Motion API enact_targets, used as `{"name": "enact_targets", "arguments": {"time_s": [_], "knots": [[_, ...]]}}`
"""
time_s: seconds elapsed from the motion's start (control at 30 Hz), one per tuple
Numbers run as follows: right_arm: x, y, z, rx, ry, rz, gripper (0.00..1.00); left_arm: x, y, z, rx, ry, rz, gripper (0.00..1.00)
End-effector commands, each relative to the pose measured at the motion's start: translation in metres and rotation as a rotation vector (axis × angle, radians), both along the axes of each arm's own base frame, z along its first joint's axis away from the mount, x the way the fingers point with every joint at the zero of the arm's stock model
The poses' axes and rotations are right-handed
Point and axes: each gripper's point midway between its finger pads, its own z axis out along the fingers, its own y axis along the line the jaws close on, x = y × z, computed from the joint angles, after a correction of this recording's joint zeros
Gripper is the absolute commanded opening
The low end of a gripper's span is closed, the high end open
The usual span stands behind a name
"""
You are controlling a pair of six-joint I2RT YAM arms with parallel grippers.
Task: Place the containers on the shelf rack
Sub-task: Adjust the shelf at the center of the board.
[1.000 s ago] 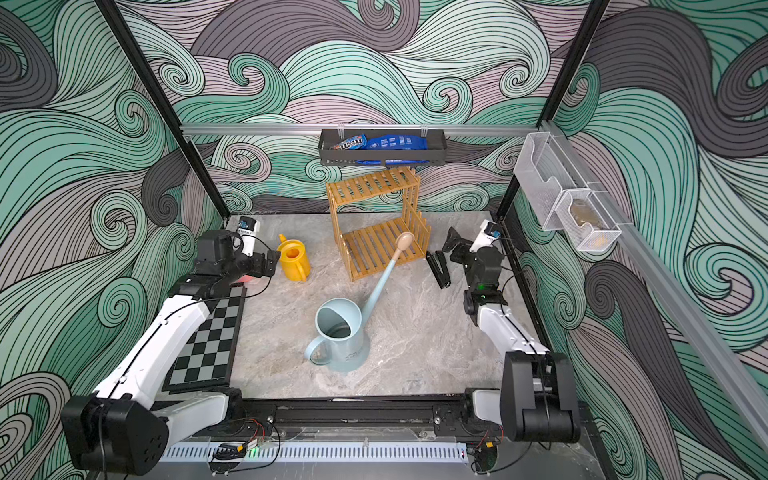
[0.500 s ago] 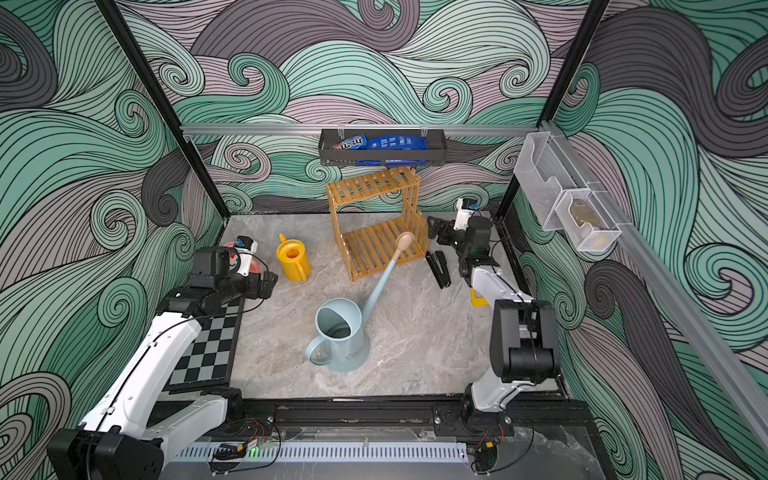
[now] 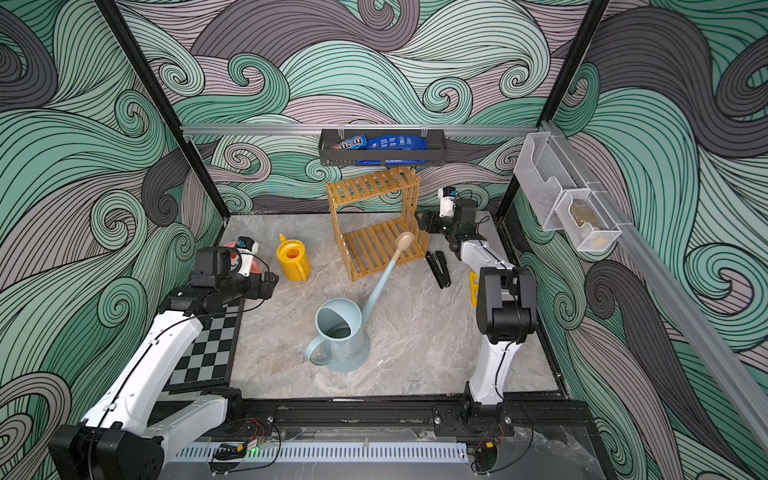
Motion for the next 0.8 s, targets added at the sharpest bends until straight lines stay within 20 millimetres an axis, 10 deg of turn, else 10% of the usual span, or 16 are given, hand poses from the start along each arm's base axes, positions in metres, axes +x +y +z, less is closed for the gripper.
{"name": "enact_targets", "arguments": {"time_s": [0.0, 0.77], "knots": [[-0.003, 0.015, -0.003, -0.004, 0.022, 0.053, 0.75, 0.002, -0.003, 0.003, -0.021, 0.002, -0.006, 0.99], [-0.043, 0.029, -0.032, -0.065, 0.055, -0.04, 0.32, 0.003, -0.01, 0.005, -0.022, -0.001, -0.032, 0.99]]}}
